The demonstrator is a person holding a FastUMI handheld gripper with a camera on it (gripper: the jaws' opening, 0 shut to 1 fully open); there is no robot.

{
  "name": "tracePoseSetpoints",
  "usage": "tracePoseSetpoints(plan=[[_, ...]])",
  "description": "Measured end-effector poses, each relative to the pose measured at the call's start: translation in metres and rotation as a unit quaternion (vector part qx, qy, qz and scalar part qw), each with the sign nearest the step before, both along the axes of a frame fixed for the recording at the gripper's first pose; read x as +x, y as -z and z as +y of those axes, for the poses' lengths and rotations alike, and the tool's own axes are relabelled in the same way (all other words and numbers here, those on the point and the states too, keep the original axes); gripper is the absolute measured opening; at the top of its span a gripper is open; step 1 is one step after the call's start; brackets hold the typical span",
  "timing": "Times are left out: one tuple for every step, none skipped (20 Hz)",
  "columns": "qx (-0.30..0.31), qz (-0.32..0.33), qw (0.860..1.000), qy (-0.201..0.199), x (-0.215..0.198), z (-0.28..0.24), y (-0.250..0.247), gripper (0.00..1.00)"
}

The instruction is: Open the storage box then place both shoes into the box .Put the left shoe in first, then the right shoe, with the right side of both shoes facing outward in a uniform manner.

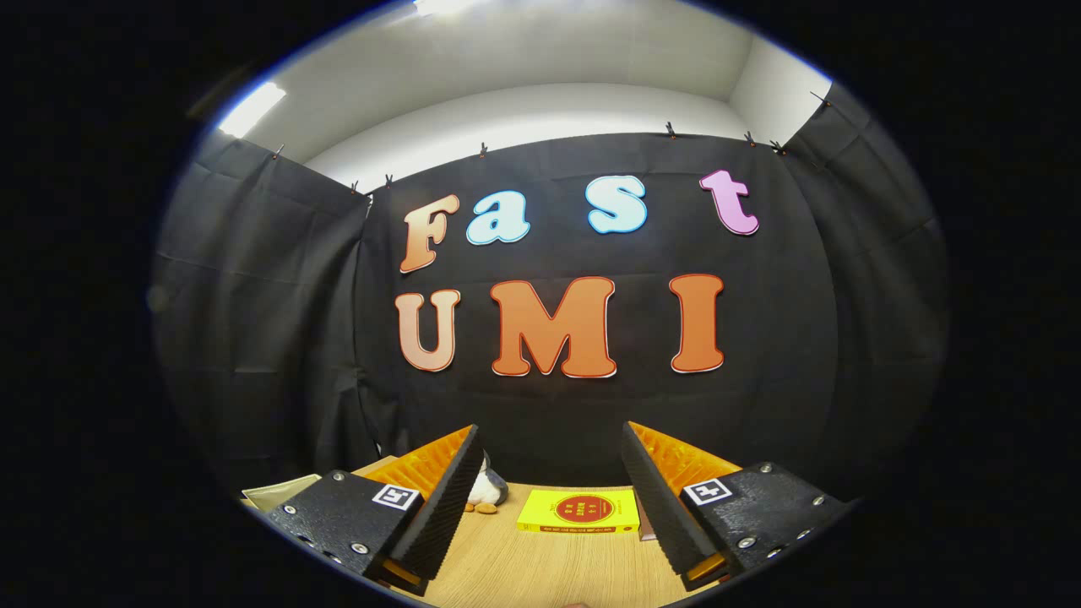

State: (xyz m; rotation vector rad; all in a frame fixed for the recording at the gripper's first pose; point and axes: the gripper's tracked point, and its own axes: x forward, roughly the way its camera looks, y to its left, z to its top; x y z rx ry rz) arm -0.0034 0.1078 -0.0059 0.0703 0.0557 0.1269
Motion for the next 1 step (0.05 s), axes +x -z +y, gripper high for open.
tracePoseSetpoints(plan=[[0.001,0.000,1.000,-0.001,0.0001,0.0007,0.0000,0.98]])
